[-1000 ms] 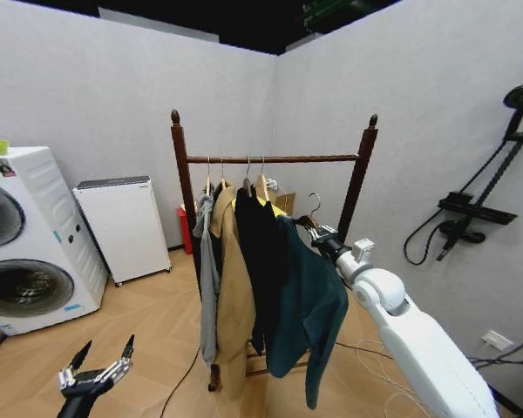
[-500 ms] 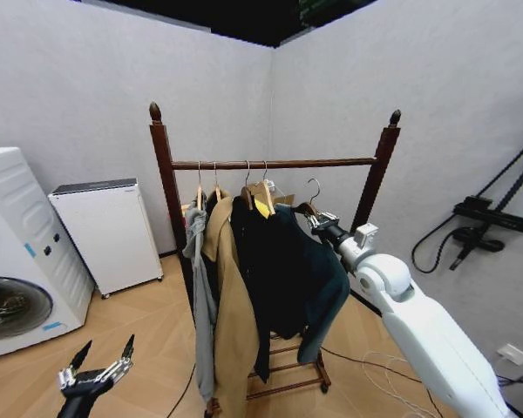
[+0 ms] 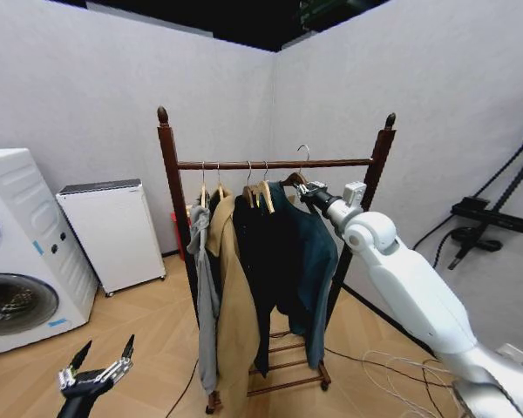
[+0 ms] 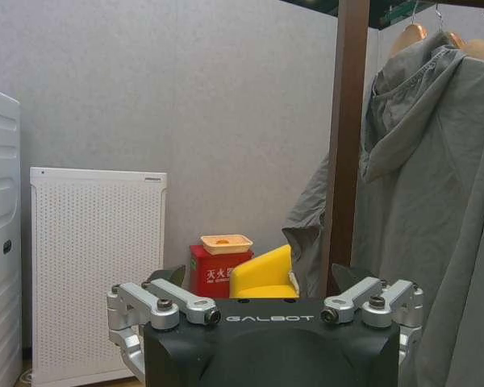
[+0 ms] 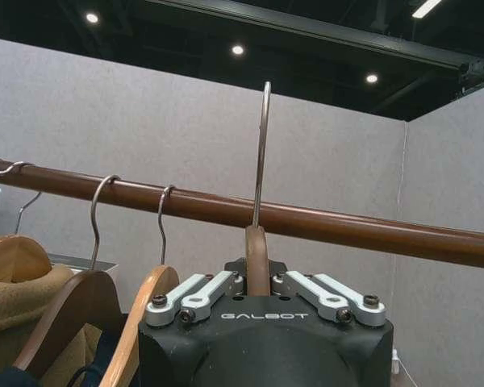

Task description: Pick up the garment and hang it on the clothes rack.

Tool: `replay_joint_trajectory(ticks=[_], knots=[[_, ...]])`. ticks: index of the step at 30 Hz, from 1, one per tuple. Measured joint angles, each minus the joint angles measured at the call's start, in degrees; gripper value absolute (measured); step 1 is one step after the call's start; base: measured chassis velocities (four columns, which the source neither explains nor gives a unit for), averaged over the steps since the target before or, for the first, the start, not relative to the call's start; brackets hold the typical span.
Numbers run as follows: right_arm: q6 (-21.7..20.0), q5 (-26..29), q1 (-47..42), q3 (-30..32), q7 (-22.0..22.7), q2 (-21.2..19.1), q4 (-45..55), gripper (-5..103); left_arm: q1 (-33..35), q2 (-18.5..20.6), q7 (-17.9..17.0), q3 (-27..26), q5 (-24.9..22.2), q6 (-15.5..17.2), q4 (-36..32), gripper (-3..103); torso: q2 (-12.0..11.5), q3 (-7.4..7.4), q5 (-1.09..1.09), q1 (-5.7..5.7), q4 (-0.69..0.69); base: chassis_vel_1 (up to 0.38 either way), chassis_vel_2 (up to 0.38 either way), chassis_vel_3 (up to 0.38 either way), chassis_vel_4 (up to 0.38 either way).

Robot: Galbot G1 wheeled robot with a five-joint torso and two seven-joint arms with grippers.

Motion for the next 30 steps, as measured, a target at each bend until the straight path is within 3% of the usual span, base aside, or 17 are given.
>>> replay_joint_trajectory(ticks=[9, 30], knots=[[0.6, -2.0, 4.2, -5.3, 0.3, 3.9, -9.1, 10, 0.0, 0.0, 0.0, 0.0, 0.0, 0.0, 0.0, 100, 0.0, 0.0, 0.01, -0.03, 0.0, 0.0, 0.0, 0.0, 0.0], [0.5, -1.7, 12.3, -12.8, -0.5, 7.9, -18.5, 10, 0.0, 0.0, 0.0, 0.0, 0.0, 0.0, 0.0, 100, 0.0, -0.01, 0.0, -0.03, 0.0, 0.0, 0.0, 0.0, 0.0]])
